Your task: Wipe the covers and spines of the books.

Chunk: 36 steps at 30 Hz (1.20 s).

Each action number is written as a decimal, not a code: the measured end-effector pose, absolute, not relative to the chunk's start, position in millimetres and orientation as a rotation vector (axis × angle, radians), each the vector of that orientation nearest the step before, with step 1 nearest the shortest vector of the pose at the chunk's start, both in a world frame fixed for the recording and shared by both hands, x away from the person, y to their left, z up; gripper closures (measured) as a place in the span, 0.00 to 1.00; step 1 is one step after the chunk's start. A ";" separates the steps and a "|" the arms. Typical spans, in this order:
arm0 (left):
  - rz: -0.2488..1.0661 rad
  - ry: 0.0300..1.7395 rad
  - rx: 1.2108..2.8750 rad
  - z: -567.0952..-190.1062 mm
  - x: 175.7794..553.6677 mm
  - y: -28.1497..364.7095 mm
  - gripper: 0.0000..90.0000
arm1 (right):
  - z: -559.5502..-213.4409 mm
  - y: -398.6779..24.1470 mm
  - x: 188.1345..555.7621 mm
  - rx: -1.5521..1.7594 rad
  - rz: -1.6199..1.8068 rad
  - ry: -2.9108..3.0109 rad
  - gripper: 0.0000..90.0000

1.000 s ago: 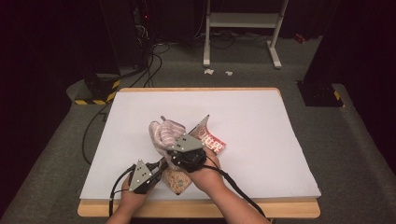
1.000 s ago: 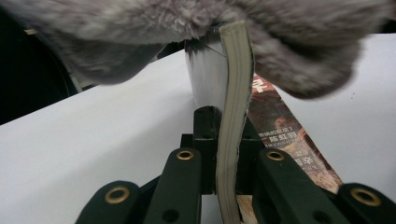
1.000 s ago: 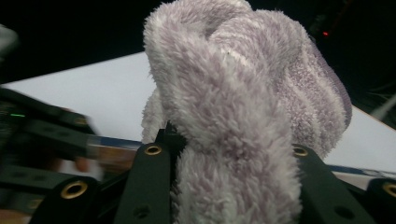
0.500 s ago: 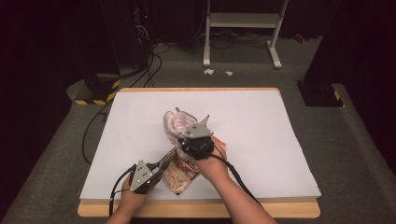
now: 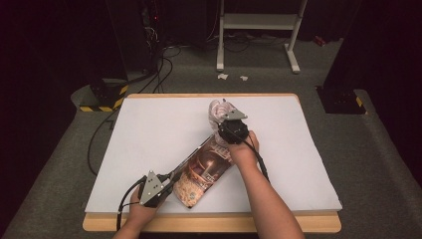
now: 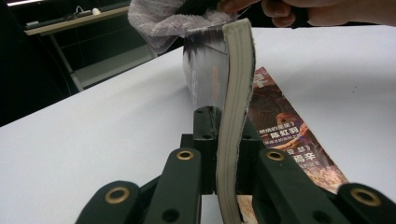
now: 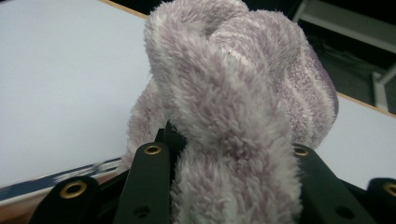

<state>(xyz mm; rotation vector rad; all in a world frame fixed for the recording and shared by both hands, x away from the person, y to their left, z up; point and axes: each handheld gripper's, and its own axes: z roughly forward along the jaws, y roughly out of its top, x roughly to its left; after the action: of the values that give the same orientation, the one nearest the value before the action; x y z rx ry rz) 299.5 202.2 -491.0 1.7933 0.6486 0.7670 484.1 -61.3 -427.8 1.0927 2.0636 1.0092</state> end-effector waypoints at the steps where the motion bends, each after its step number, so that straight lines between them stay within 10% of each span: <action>1: 0.768 0.652 1.791 -491.1 299.7 202.0 0.92 | -428.6 -62.9 491.1 1.113 0.989 2.067 0.75; 27: 0.751 0.673 1.766 -492.4 300.6 205.0 0.93 | -398.5 21.6 340.2 0.607 1.345 2.293 0.74; 36: 0.754 0.680 1.772 -492.1 301.2 204.4 0.93 | -401.0 24.1 345.9 0.611 1.309 2.279 0.74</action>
<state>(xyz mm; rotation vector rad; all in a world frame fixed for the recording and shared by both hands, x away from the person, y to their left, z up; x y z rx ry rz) 301.2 204.4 -492.1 1.7721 0.6796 0.7544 345.9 24.1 -401.0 0.6113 2.2794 1.3088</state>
